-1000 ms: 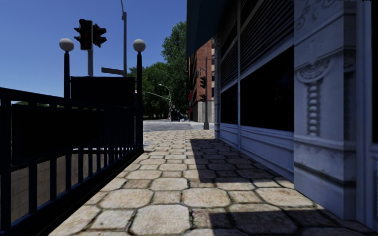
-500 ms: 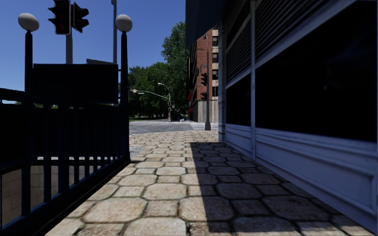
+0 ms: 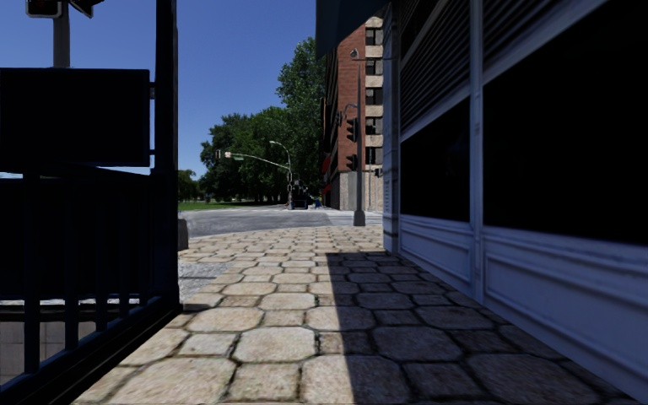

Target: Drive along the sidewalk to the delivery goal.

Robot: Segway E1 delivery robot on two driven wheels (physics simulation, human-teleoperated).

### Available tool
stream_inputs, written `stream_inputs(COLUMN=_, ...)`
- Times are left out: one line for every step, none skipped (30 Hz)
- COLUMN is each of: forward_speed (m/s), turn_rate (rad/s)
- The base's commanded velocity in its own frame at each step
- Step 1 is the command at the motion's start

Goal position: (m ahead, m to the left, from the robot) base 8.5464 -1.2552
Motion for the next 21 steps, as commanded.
stream_inputs(forward_speed=2.0, turn_rate=0.0)
stream_inputs(forward_speed=2.0, turn_rate=0.0)
stream_inputs(forward_speed=2.0, turn_rate=0.0)
stream_inputs(forward_speed=2.0, turn_rate=0.0)
stream_inputs(forward_speed=2.0, turn_rate=0.0)
stream_inputs(forward_speed=2.0, turn_rate=0.0)
stream_inputs(forward_speed=2.0, turn_rate=0.0)
stream_inputs(forward_speed=2.0, turn_rate=0.0)
stream_inputs(forward_speed=2.0, turn_rate=0.0)
stream_inputs(forward_speed=2.0, turn_rate=0.0)
stream_inputs(forward_speed=2.0, turn_rate=0.0)
stream_inputs(forward_speed=2.0, turn_rate=0.0)
stream_inputs(forward_speed=2.0, turn_rate=0.0)
stream_inputs(forward_speed=2.0, turn_rate=0.0)
stream_inputs(forward_speed=2.0, turn_rate=0.0)
stream_inputs(forward_speed=2.0, turn_rate=0.0)
stream_inputs(forward_speed=2.0, turn_rate=0.0)
stream_inputs(forward_speed=2.0, turn_rate=0.0)
stream_inputs(forward_speed=2.0, turn_rate=0.0)
stream_inputs(forward_speed=2.0, turn_rate=0.0)
stream_inputs(forward_speed=2.0, turn_rate=0.0)
